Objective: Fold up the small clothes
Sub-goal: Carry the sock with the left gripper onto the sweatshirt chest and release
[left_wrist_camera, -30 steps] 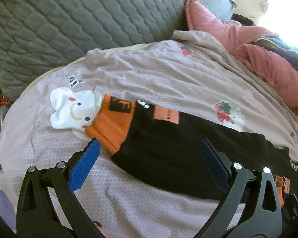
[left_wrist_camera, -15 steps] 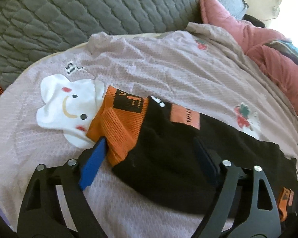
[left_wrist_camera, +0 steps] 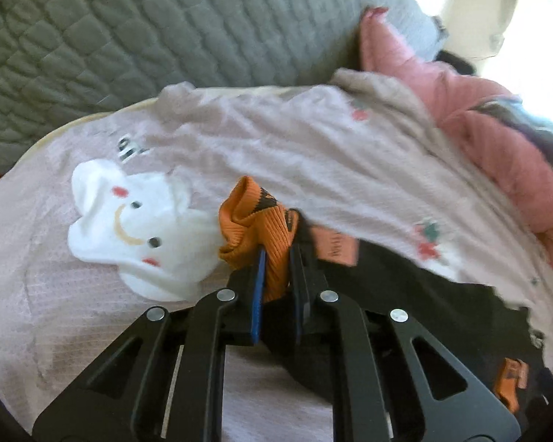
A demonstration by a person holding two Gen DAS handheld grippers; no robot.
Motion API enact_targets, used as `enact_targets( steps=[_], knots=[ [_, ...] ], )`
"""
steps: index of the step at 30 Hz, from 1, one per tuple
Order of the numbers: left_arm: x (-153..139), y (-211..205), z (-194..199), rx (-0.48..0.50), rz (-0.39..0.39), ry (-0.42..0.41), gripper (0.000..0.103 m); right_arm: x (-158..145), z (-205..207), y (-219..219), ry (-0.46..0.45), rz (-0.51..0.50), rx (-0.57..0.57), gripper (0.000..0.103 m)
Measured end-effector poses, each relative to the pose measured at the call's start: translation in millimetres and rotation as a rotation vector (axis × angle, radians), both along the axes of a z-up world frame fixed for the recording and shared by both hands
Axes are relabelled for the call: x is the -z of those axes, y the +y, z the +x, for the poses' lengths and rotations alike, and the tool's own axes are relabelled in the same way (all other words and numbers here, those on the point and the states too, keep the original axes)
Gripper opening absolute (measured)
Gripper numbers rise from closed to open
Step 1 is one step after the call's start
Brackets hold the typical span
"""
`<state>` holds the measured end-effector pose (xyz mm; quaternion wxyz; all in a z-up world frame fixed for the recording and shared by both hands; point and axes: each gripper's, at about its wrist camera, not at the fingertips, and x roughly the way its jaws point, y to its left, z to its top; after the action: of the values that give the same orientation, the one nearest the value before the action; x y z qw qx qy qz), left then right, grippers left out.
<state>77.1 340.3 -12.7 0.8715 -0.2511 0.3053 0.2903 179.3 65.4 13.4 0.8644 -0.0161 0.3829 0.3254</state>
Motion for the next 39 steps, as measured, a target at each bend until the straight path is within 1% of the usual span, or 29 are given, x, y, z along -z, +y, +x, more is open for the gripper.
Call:
enact_targets(
  steps=[3,5,7,10,14,16,21,25,30,36,39],
  knots=[
    [-10.3,-11.3,1.2,0.07,-0.016,-0.064,0.005,-3.4,-1.9,-13.6,0.006,0.017,0.024,0.096],
    [-17.2,-21.7,4.0,0.11,0.001,-0.087,0.005,-5.3,-3.9,-23.8,0.006,0.024,0.04,0.096],
    [-21.1,-30.2,5.2,0.149,-0.01,-0.116,0.005,-5.7,-5.8,-34.3,0.009,0.03,0.058,0.096],
    [-28.3,-45.4,8.9,0.206,0.014,-0.135,0.005,-4.5,-7.5,-50.3,0.02,0.033,0.089,0.096],
    [-40.1,-68.8,6.2,0.293,0.001,-0.189,0.004,-6.4,-12.4,-71.4,0.024,0.033,0.12,0.096],
    [-46.3,-88.7,5.9,0.351,0.009,-0.205,0.004,-7.8,-15.9,-81.7,0.02,0.028,0.131,0.096],
    [-57.2,-133.1,10.2,0.476,-0.001,-0.246,0.004,-10.6,-20.9,-114.1,0.017,0.023,0.183,0.096],
    [-59.4,-167.9,15.4,0.559,0.032,-0.233,0.004,-9.9,-24.6,-137.9,0.025,0.026,0.22,0.096],
    [-55.0,-208.1,21.2,0.646,0.025,-0.208,0.004,-6.5,-30.8,-166.8,0.032,0.024,0.267,0.096],
    [-48.0,-245.1,30.1,0.709,-0.023,-0.188,0.004,0.5,-34.4,-196.0,0.047,0.016,0.325,0.096],
    [-33.3,-258.3,39.5,0.747,-0.042,-0.145,0.004,5.0,-34.7,-205.1,0.058,0.013,0.347,0.096]
  ],
)
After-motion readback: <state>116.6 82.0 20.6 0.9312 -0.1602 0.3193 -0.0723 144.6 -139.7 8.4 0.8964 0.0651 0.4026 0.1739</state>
